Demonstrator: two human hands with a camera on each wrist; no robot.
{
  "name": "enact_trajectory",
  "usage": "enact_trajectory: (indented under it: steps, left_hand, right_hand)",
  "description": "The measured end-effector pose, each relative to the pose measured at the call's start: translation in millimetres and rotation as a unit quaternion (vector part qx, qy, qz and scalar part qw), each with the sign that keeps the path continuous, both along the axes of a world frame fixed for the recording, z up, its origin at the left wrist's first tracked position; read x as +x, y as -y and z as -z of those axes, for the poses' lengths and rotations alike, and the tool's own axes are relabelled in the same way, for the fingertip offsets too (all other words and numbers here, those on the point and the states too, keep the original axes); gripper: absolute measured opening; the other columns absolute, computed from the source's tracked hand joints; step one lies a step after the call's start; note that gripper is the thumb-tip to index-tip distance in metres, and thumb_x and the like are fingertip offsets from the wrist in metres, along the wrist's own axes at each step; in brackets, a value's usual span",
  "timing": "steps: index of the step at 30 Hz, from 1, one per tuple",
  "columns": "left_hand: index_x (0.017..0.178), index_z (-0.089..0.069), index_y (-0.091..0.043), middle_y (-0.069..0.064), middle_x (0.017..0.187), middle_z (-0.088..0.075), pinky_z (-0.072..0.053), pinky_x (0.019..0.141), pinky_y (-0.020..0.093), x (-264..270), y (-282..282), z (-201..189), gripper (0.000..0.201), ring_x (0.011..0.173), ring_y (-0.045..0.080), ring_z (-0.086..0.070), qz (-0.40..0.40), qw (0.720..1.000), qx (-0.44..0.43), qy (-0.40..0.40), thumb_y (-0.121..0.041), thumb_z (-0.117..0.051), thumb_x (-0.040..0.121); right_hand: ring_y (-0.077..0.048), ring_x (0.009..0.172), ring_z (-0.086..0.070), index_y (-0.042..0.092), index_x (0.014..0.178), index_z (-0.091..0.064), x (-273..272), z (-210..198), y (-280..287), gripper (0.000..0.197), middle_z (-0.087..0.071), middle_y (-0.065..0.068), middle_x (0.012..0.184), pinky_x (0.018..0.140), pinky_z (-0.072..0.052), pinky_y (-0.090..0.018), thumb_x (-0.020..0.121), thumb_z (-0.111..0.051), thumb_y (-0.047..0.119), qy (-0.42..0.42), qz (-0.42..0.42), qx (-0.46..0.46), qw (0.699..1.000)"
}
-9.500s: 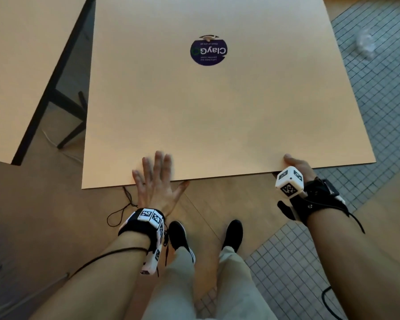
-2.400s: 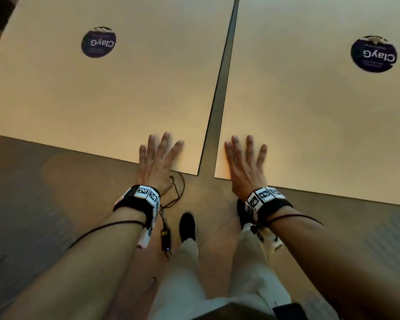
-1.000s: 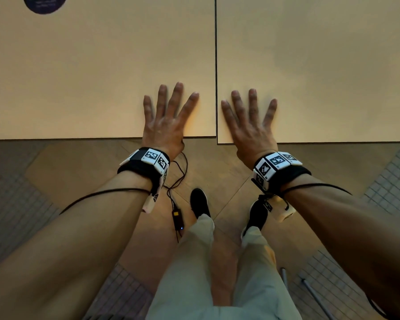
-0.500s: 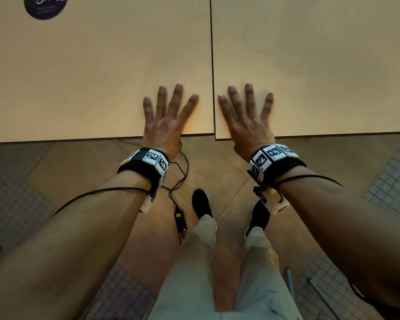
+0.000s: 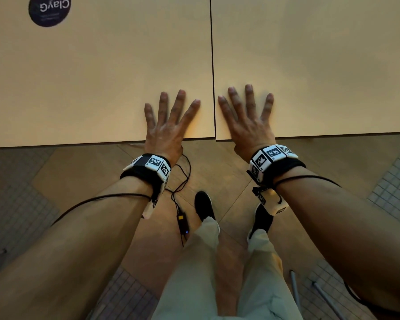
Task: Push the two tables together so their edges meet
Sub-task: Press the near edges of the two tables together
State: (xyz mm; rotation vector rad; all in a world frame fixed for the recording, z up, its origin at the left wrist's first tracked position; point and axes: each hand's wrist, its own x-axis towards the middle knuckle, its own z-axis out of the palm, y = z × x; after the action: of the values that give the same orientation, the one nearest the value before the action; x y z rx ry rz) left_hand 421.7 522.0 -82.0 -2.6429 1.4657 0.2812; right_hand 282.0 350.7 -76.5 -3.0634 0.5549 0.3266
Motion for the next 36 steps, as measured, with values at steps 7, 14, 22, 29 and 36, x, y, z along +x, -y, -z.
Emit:
enact_trajectory:
  steps: [7, 14, 22, 29, 36]
  left_hand:
    - [0.158, 0.014, -0.041, 0.000, 0.169, 0.019, 0.002, 0.118, 0.069, -3, 1, -9, 0.130, 0.153, 0.038, 0.017, -0.002, 1.000, 0.023, -0.017, 0.020, -0.057, 0.068]
    - [0.160, 0.015, -0.031, 0.010, 0.168, 0.022, 0.005, 0.115, 0.073, -17, 5, -12, 0.123, 0.152, 0.044, 0.019, -0.011, 0.998, 0.035, -0.050, -0.093, -0.043, 0.070]
    - [0.161, 0.006, -0.036, 0.008, 0.170, 0.012, 0.000, 0.114, 0.075, -27, 16, -9, 0.108, 0.154, 0.043, 0.011, -0.064, 0.998, -0.012, -0.026, -0.097, -0.011, 0.073]
    - [0.161, -0.001, -0.037, 0.009, 0.171, 0.003, -0.005, 0.112, 0.078, -28, 16, -7, 0.103, 0.154, 0.045, 0.003, -0.057, 0.998, -0.020, -0.014, -0.094, -0.013, 0.076]
    - [0.161, -0.002, -0.038, 0.009, 0.171, 0.002, -0.005, 0.112, 0.078, -30, 16, -8, 0.101, 0.154, 0.045, 0.003, -0.062, 0.998, -0.018, -0.010, -0.093, -0.015, 0.078]
  right_hand:
    - [-0.045, 0.146, 0.006, 0.021, 0.155, 0.001, 1, 0, 2, 0.112, 0.002, -0.011, 0.163, 0.103, -0.007, -0.077, 0.066, -0.065, 0.003, 0.000, 0.003, 0.002, 1.000]
    - [-0.044, 0.146, 0.008, 0.021, 0.155, 0.002, 0, -3, 0, 0.114, 0.004, -0.010, 0.163, 0.104, -0.004, -0.076, 0.067, -0.069, 0.008, -0.004, 0.010, 0.006, 1.000]
    - [-0.045, 0.147, 0.004, 0.021, 0.156, -0.005, 0, -1, 1, 0.102, -0.001, -0.012, 0.163, 0.105, -0.006, -0.076, 0.076, -0.069, 0.033, 0.009, 0.005, 0.012, 1.000]
    - [-0.047, 0.146, 0.002, 0.019, 0.156, -0.006, 1, 1, 4, 0.100, -0.002, -0.014, 0.163, 0.104, -0.007, -0.077, 0.078, -0.064, 0.043, 0.006, -0.005, 0.012, 1.000]
    - [-0.047, 0.146, 0.000, 0.019, 0.155, -0.008, 2, 0, 5, 0.100, -0.004, -0.014, 0.162, 0.103, -0.007, -0.077, 0.078, -0.066, 0.043, 0.014, -0.005, 0.019, 1.000]
